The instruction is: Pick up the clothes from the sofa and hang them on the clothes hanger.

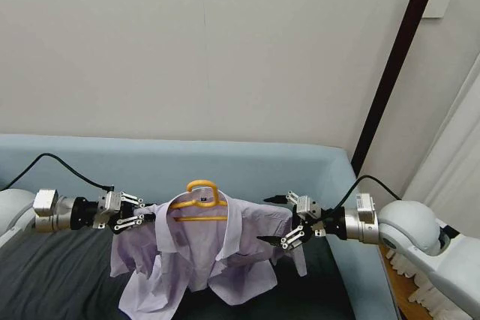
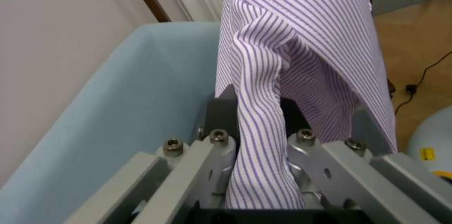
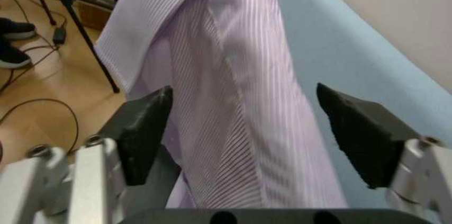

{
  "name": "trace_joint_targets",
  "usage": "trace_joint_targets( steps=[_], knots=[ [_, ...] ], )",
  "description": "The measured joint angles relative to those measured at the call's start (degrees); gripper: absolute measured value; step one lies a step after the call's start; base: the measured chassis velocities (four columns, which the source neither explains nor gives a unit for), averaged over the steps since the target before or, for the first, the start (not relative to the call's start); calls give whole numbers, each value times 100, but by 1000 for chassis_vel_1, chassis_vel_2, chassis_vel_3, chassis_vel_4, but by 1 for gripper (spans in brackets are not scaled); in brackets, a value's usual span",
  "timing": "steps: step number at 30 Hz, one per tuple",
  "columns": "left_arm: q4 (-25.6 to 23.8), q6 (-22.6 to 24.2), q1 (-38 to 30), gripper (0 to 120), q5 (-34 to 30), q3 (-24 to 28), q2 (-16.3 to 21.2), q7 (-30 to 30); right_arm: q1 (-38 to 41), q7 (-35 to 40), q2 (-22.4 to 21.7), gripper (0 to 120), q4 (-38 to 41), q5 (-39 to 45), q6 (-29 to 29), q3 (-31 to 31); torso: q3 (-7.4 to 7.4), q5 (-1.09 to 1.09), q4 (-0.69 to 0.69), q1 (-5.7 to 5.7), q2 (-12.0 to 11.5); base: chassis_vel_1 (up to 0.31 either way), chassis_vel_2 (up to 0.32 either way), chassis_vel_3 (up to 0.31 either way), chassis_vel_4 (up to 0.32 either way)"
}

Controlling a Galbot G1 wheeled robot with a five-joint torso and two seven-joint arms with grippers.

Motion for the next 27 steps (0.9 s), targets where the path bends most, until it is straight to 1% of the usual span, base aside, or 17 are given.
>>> trace_joint_targets(
  steps=[2,3,4,5,10,11,14,15,16,22,23,24,27],
  knots=[
    [-57,-5,15,7,39,23,-19,10,53,-91,16,66,-62,-51,-1,-41,0,1,0,0,0,0,0,0,0],
    [-98,-23,48,7,98,27,-20,28,68,-297,42,51,-155,-162,2,-47,0,1,0,0,0,0,0,0,0],
    [-102,-25,58,7,101,27,-20,31,68,-361,49,48,-170,-184,6,-47,0,1,0,0,0,0,0,0,0],
    [-102,-25,58,7,101,27,-20,31,68,-361,49,48,-170,-184,6,-47,0,1,0,0,0,0,0,0,0],
    [-128,-39,99,7,120,6,22,64,144,-734,112,25,-250,-253,17,-38,0,1,0,0,0,0,0,0,0],
    [-128,-39,99,7,120,6,22,64,144,-734,112,25,-250,-253,17,-38,0,1,0,0,0,0,0,0,0],
    [-158,-53,109,7,113,-12,62,74,169,-894,130,13,-269,-291,20,-17,0,1,0,0,0,0,0,0,0],
    [-158,-53,109,7,113,-12,62,74,169,-894,130,13,-269,-291,20,-17,0,1,0,0,0,0,0,0,0],
    [-166,-57,110,7,107,-16,73,74,168,-914,132,8,-268,-306,21,-11,0,1,0,0,0,0,0,0,0],
    [-194,-142,160,7,36,-41,122,43,49,-783,138,8,-208,-383,37,94,0,1,-1,0,0,0,0,0,0],
    [-181,-204,184,10,-25,-57,137,-5,21,-699,136,8,-199,-384,38,117,0,1,0,0,0,0,0,0,0],
    [-181,-204,184,10,-25,-57,137,-5,21,-699,136,8,-199,-384,38,117,0,1,0,0,0,0,0,0,0],
    [-3,-498,190,26,-210,-89,154,-210,-43,-577,120,7,-197,-355,33,218,0,1,0,0,0,0,0,0,0]
  ],
)
